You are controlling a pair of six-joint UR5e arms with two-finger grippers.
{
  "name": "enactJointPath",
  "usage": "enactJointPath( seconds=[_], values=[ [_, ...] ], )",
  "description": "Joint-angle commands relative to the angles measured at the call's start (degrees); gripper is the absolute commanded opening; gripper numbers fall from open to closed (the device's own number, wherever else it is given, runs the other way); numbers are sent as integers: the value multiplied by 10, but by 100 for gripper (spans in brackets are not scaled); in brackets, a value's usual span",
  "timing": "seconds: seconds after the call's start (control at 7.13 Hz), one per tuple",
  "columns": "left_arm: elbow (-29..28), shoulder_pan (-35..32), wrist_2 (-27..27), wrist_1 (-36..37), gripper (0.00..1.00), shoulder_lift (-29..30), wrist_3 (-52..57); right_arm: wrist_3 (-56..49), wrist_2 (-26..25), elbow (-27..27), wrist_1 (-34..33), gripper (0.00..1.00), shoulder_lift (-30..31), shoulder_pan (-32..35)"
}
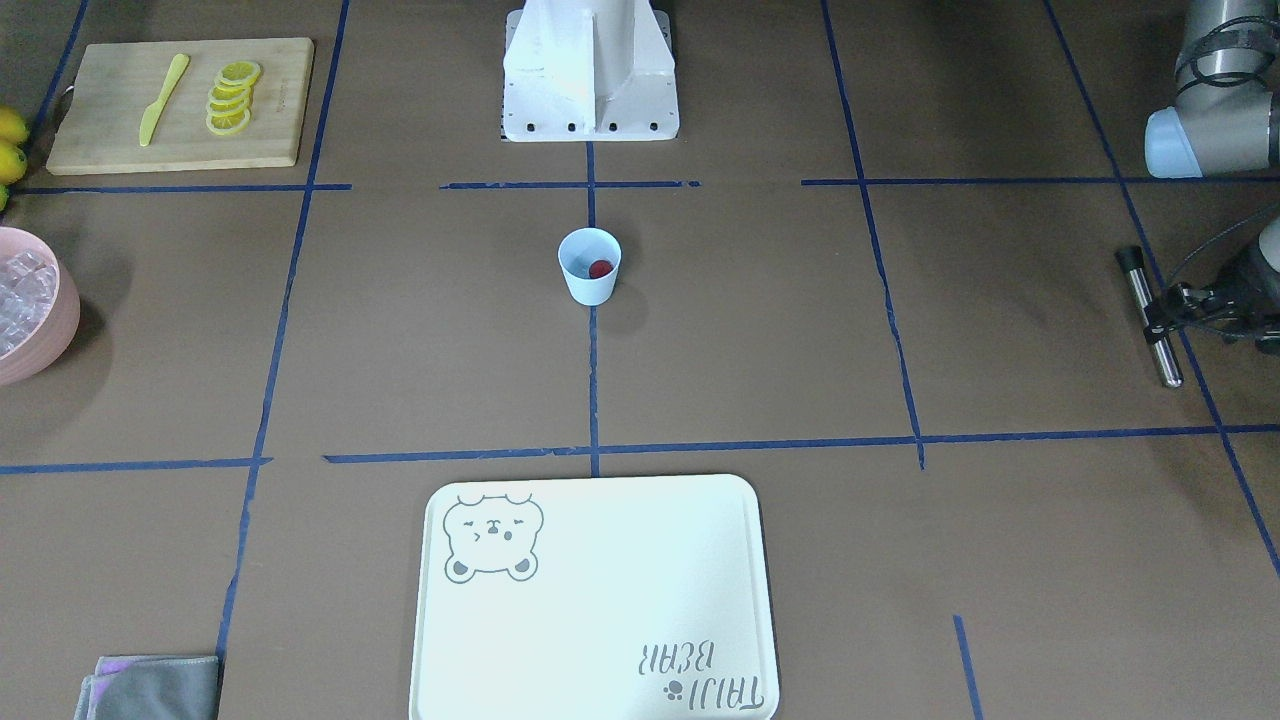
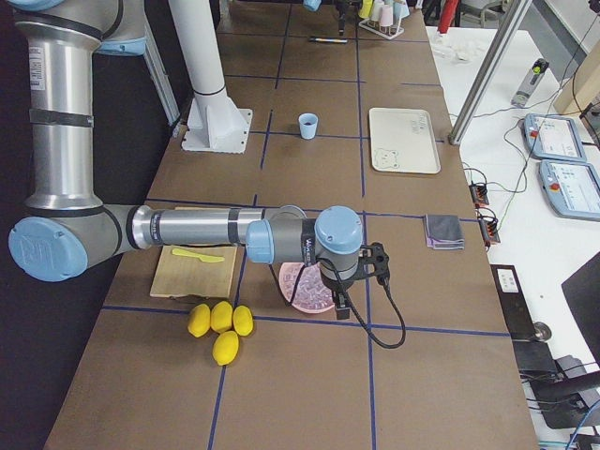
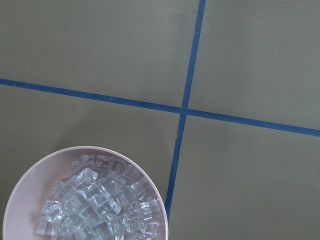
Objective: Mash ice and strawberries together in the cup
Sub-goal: 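Lower the left gripper over the steel pestle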
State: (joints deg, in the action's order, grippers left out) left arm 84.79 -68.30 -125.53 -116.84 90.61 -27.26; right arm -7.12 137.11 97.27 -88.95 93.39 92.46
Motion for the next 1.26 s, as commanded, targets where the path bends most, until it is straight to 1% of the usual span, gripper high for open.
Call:
enactJointPath(
  seconds=[0.0,0.28,1.12],
  values=[
    [-58,3,-1,-62,100,0,-24,0,0,1,0,99,0,0],
    [-79,4,0,-75,100,4,-27,0,0,1,0,99,0,0],
    [-86,6,0,-76,100,10,-39,0,0,0,0,99,0,0]
  ],
)
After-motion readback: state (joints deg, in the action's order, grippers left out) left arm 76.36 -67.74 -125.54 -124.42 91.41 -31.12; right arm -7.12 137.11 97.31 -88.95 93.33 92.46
